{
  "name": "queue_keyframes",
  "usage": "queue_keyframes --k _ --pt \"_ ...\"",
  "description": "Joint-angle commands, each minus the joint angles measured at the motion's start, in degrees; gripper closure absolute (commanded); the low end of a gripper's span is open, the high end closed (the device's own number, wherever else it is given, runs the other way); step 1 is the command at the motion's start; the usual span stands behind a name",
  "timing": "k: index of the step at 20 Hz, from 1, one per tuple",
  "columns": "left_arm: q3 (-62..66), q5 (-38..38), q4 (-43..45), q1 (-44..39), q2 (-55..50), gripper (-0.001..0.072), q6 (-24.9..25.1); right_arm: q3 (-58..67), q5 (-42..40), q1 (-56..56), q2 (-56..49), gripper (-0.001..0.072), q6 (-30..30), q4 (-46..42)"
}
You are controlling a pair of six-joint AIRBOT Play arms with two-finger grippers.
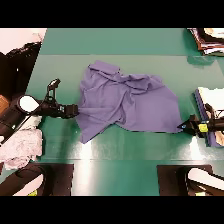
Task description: Fold the shirts.
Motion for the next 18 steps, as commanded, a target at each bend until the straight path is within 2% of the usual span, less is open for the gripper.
queue_keyframes --k 1,4,7,11,15,18 --pt "0.09 -3.08 1.18 0.04 0.04 0.0685 0.07 0.44 0.83 4.68 -0.87 0.0697 -0.83 0.50" --pt "5.33 -7.56 2.54 0.04 0.11 0.0685 0.09 5.22 4.96 8.07 0.55 0.0698 -0.79 1.31" --pt "20.26 -11.96 8.96 0.04 2.86 0.0685 0.07 17.49 6.78 10.49 7.93 0.0698 0.83 5.16" --pt "47.91 -16.28 18.78 0.11 5.86 0.0684 -0.09 41.64 1.16 11.50 16.70 0.0698 3.63 5.14" --pt "74.20 -17.31 19.54 0.11 6.36 0.0684 -0.39 65.68 -4.52 9.86 20.96 0.0698 3.78 4.50" --pt "86.73 -14.75 19.43 0.11 6.54 0.0684 -2.86 78.68 -4.55 4.90 22.51 0.0698 3.78 4.50"
